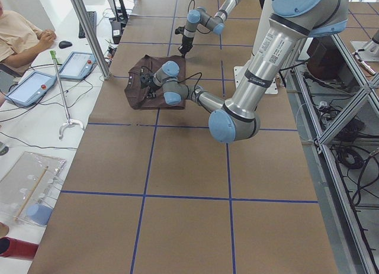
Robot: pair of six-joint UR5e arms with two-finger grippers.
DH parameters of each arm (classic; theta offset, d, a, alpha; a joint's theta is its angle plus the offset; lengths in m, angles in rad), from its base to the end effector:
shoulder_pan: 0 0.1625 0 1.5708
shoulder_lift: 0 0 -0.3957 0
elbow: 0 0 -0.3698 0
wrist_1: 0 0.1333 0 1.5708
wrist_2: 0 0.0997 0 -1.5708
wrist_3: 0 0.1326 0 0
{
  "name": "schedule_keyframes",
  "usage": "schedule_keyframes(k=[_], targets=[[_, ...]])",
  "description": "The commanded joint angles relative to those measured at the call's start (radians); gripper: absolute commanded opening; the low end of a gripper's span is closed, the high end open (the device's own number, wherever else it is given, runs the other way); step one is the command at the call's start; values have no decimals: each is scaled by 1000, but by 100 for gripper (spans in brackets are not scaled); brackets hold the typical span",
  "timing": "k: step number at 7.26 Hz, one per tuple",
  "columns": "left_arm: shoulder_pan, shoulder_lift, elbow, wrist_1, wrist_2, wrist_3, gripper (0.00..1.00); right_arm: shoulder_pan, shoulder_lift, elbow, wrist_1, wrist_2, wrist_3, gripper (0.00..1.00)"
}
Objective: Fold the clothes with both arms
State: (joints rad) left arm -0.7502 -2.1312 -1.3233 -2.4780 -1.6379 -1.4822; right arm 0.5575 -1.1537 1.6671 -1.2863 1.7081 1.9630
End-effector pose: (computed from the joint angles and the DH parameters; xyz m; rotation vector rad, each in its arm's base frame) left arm 0.4424 -0.5824 0.3357 0.4494 1.1539 -0.5355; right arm -0.4873 -0.4395 0.3630 -0.0658 -0.8305 0.8415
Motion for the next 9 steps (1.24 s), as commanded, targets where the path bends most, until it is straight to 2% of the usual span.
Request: schedule_keyframes(k=[1,2,3,9], targets=[[0,5,1,1,1,0,69,15,15,0,-1,1,1,25],[0,7,1,1,1,0,69,19,23,-1,-2,1,2,44],[2,5,6,1,1,2,69,19,25,-3,4,1,2,50],[2,5,6,2,3,0,69,15,25,-32,-2,11,2,53]])
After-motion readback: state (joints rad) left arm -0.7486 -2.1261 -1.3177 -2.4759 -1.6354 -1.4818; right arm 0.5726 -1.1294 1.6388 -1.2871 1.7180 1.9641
